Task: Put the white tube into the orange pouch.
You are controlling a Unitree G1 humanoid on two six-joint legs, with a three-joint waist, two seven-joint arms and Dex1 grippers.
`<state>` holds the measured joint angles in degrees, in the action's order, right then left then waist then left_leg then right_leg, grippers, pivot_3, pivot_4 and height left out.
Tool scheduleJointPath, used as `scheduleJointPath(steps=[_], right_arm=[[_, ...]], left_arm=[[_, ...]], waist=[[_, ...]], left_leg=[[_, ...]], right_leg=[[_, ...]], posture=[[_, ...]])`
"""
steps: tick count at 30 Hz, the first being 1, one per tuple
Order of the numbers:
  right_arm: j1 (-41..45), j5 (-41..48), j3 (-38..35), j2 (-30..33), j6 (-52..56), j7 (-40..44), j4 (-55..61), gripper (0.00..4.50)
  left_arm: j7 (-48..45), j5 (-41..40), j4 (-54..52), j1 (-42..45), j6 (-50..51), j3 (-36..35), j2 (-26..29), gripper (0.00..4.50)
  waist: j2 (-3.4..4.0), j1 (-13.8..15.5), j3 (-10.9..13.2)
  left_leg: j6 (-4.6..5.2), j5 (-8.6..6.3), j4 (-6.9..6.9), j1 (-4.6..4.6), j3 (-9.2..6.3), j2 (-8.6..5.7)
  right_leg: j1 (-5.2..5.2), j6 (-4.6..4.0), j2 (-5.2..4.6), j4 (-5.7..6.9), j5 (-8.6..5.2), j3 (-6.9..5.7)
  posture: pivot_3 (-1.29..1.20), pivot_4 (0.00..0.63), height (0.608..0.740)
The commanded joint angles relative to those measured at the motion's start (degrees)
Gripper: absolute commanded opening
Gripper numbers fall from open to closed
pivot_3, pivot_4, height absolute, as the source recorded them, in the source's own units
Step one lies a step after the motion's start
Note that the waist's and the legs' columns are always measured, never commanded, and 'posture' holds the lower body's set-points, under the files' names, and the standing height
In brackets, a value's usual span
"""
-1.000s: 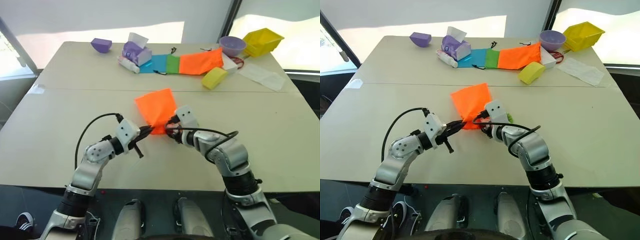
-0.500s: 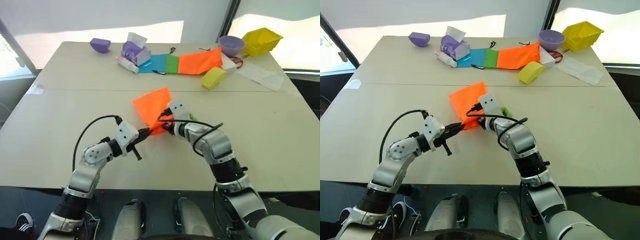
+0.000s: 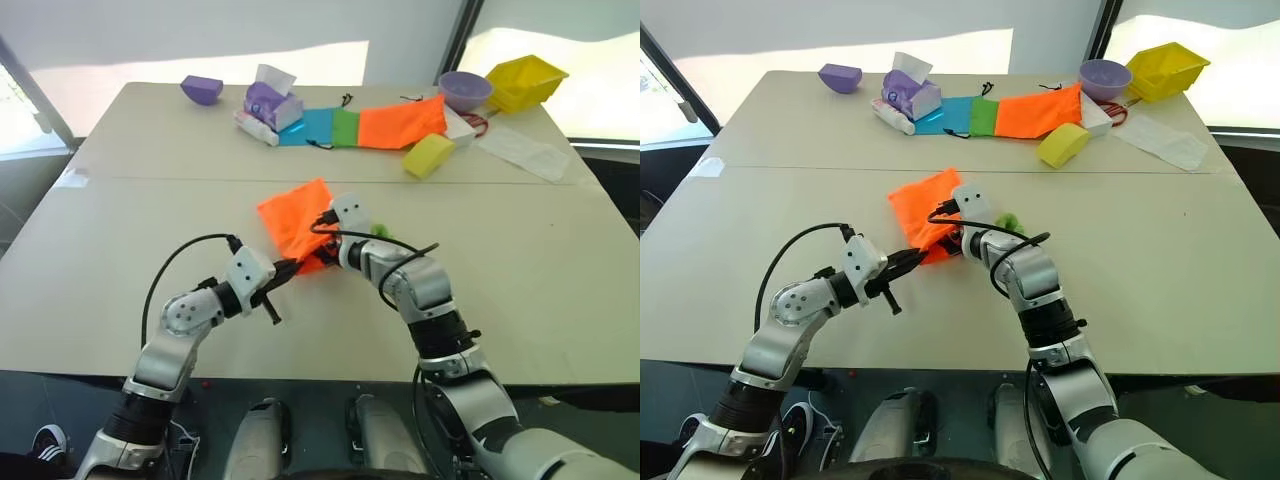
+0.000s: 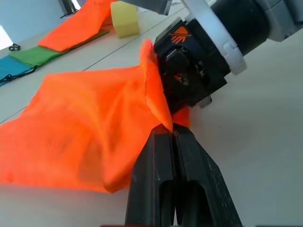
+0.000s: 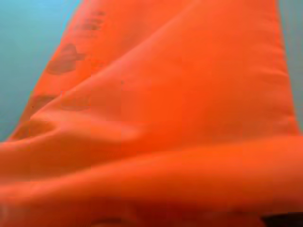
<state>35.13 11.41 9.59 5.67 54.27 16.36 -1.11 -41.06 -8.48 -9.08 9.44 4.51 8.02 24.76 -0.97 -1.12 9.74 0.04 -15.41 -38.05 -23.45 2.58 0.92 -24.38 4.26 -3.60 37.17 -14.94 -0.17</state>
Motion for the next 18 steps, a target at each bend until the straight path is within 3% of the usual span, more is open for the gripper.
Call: scheduleJointPath(steps=[1,9,13,18], right_arm=[[-1.5,2.0,1.7,3.4,4.7,3.5,10.3,4.48],[-5.1,8.1,1.9,16.7,11.8,12.9,24.6,4.48],[-7.5,11.2,2.4,26.6,7.6,22.1,30.0,4.48],[-8.6,10.2,-2.7,31.9,-5.5,27.3,24.3,4.48]], left_arm=[[-0.2,-0.7,-2.0,-0.3,-0.9,-1.3,0.8,0.00],[-1.6,-1.4,-0.1,0.2,-2.0,-4.3,4.0,0.00],[-2.8,-2.7,-0.4,-0.1,-2.1,-6.0,5.8,0.00],[-7.6,-5.9,0.2,-0.8,-2.8,-10.1,10.8,0.00]], waist=[[0.01,0.0,0.0],[0.02,0.0,0.0],[0.04,0.2,0.0],[0.01,0.0,0.1]], left_leg=[[0.00,0.00,0.03,0.00,0.00,0.00],[-0.01,-0.01,0.07,-0.02,-0.03,0.02],[-0.01,-0.01,0.09,-0.05,-0.04,0.02],[-0.01,-0.01,0.16,-0.09,-0.02,0.02]], right_leg=[[-0.01,0.00,0.00,-0.01,0.00,0.00],[-0.06,-0.25,-0.05,-0.07,-0.12,0.01],[-0.06,-0.28,-0.08,-0.17,-0.11,0.01],[-0.06,-0.28,-0.09,-0.33,-0.11,0.01]], posture=[[0.00,0.150,0.740],[0.00,0.150,0.740],[0.00,0.150,0.740],[0.00,0.150,0.740]])
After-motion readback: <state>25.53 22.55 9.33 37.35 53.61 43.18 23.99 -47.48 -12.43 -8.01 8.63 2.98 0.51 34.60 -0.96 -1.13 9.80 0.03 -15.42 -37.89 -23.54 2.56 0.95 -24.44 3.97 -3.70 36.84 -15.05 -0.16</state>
